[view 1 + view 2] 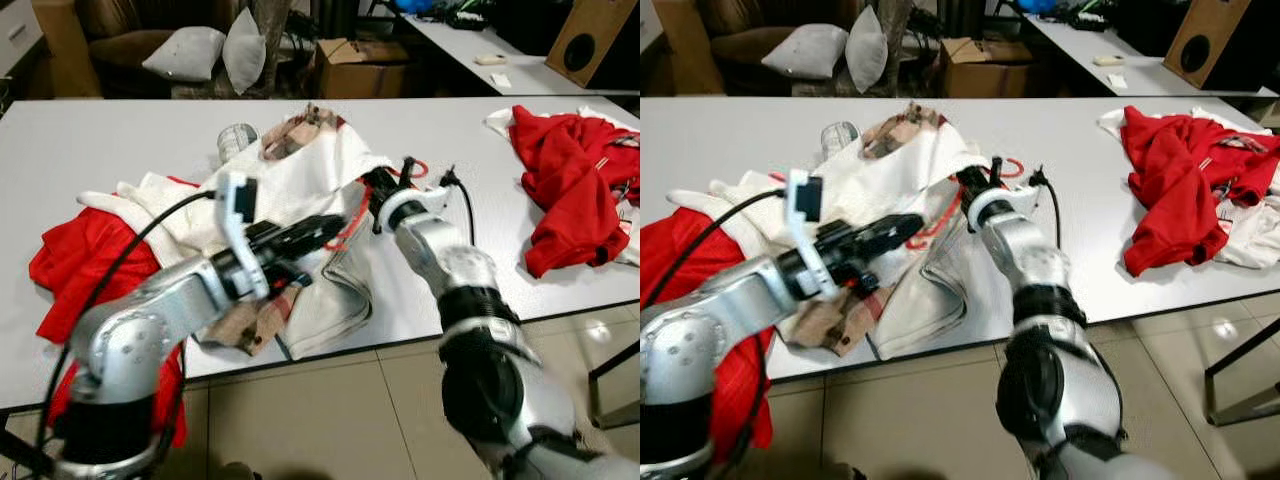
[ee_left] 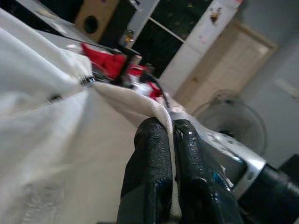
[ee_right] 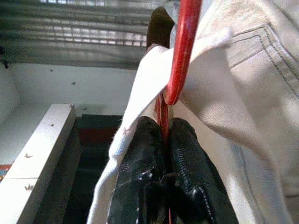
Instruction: Hang hanger
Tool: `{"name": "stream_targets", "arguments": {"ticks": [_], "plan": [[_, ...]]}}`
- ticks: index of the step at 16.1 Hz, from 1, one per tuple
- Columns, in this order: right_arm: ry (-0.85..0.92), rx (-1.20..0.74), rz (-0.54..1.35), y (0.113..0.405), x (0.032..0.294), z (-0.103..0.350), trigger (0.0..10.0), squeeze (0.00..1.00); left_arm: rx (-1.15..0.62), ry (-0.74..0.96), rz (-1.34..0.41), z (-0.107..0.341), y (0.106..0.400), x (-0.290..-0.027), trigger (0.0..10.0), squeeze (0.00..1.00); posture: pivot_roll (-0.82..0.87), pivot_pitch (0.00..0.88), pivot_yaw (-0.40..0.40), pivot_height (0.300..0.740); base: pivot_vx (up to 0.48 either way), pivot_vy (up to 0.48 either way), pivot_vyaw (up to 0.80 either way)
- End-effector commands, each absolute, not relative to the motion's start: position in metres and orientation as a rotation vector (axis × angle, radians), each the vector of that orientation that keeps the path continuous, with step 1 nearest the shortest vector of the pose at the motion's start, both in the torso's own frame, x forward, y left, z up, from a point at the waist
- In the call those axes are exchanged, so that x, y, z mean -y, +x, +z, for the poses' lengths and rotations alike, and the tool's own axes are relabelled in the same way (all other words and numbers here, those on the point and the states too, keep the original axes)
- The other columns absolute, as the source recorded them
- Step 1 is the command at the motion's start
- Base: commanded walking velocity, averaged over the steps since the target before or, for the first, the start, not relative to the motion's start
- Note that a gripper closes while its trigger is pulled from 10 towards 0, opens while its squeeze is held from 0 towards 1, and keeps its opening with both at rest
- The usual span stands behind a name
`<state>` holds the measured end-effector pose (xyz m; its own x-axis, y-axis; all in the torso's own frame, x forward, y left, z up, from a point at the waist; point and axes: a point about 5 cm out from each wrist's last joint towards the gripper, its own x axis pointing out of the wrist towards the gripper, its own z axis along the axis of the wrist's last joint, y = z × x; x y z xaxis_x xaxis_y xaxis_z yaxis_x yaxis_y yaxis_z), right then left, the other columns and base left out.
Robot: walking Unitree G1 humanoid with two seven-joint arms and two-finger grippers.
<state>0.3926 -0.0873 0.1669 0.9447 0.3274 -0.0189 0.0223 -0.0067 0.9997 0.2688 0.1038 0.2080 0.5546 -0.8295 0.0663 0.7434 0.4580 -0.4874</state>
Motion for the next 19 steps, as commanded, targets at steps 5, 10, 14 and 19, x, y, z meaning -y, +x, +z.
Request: {"name": "stream_targets", "arguments": {"ticks": [5,10,14,19], "plan": [[1.505,-0.326,0.238,0.394,0.067,0.167,10.0,0.0,-0.157,-0.592,-0.985,0.221,0.279,-0.074,0.0,0.0,0.11,0.021,-0.079,0.74,0.0,0.0,0.0],[1.474,-0.437,0.39,0.381,0.056,0.162,10.0,0.0,-0.261,-0.146,-0.815,0.185,0.291,-0.075,3.9,0.0,0.1,0.024,-0.067,0.74,0.0,0.0,0.0],[1.529,-0.398,0.419,0.377,0.082,0.166,10.0,0.0,-0.296,-0.13,-0.707,0.174,0.295,-0.086,10.0,1.0,0.09,0.018,-0.065,0.74,0.0,0.0,0.0],[1.511,-0.436,0.454,0.367,0.085,0.162,10.0,0.0,-0.134,-0.234,-0.698,0.202,0.307,-0.087,10.0,1.0,0.09,0.007,-0.062,0.74,0.0,0.0,0.0]]}}
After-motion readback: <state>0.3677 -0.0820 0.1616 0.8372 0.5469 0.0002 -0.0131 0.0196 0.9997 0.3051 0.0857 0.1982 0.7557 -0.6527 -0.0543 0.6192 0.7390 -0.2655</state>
